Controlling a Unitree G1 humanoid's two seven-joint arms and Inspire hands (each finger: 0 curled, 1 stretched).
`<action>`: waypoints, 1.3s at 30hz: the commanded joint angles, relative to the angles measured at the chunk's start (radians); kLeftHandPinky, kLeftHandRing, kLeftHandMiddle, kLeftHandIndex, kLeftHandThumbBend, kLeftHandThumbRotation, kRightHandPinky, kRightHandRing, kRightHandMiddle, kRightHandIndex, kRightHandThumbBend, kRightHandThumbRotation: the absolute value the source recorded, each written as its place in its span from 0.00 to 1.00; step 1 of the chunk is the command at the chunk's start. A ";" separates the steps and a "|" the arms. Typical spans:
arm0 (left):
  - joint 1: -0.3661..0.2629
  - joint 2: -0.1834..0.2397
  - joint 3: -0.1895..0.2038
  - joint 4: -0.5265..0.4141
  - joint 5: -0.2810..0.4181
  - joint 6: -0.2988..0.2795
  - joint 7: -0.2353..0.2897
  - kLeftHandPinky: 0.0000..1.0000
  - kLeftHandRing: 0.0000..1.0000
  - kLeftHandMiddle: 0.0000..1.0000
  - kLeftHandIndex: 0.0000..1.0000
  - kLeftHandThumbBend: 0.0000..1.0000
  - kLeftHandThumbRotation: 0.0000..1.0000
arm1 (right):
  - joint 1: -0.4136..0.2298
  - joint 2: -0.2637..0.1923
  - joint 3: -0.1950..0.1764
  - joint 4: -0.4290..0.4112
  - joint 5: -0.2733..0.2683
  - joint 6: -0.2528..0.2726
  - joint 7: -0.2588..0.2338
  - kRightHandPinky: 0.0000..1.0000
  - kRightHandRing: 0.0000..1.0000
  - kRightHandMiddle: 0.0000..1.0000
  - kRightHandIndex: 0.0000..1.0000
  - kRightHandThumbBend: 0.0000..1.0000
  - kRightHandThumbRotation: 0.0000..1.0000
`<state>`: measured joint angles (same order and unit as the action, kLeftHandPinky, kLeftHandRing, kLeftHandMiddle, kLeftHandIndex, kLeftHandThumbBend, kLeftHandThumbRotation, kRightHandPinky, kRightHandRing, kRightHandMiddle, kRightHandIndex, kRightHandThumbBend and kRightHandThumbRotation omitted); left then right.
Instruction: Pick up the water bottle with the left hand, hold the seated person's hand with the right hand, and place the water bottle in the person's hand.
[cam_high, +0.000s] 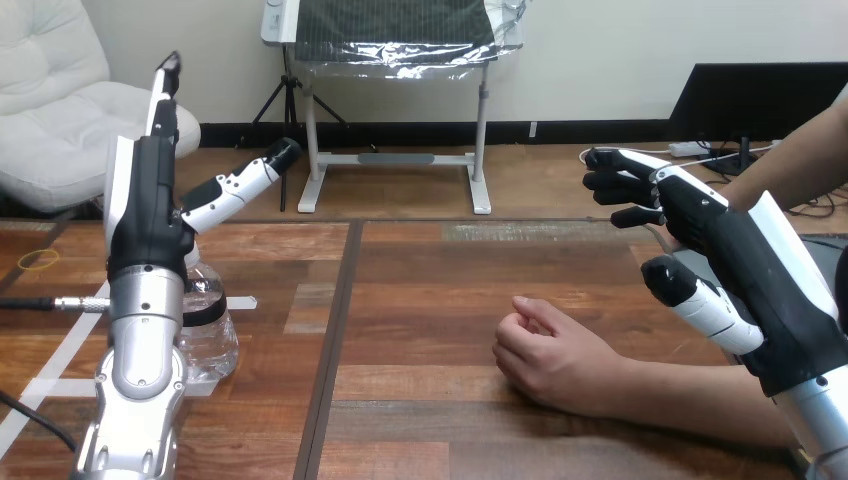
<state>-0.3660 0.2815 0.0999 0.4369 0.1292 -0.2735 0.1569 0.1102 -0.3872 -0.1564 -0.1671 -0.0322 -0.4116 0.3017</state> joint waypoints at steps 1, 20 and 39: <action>-0.052 0.015 0.020 0.018 -0.010 -0.009 -0.004 0.94 1.00 1.00 1.00 0.99 0.42 | -0.037 0.005 0.008 -0.028 0.020 -0.018 -0.004 0.74 0.80 0.81 0.84 1.00 1.00; -0.051 0.021 0.060 0.104 -0.031 -0.032 -0.006 0.98 1.00 1.00 1.00 0.99 0.38 | -0.027 -0.002 0.011 -0.045 0.030 -0.008 0.014 0.73 0.80 0.82 0.85 1.00 1.00; -0.030 0.037 0.083 0.122 -0.023 -0.017 0.002 1.00 1.00 1.00 1.00 0.95 0.33 | -0.015 0.000 0.015 -0.058 0.030 0.008 0.015 0.73 0.80 0.81 0.84 1.00 1.00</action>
<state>-0.3624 0.2980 0.1792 0.5586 0.1063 -0.2801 0.1544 0.1182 -0.3875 -0.1481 -0.1766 -0.0150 -0.4089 0.3179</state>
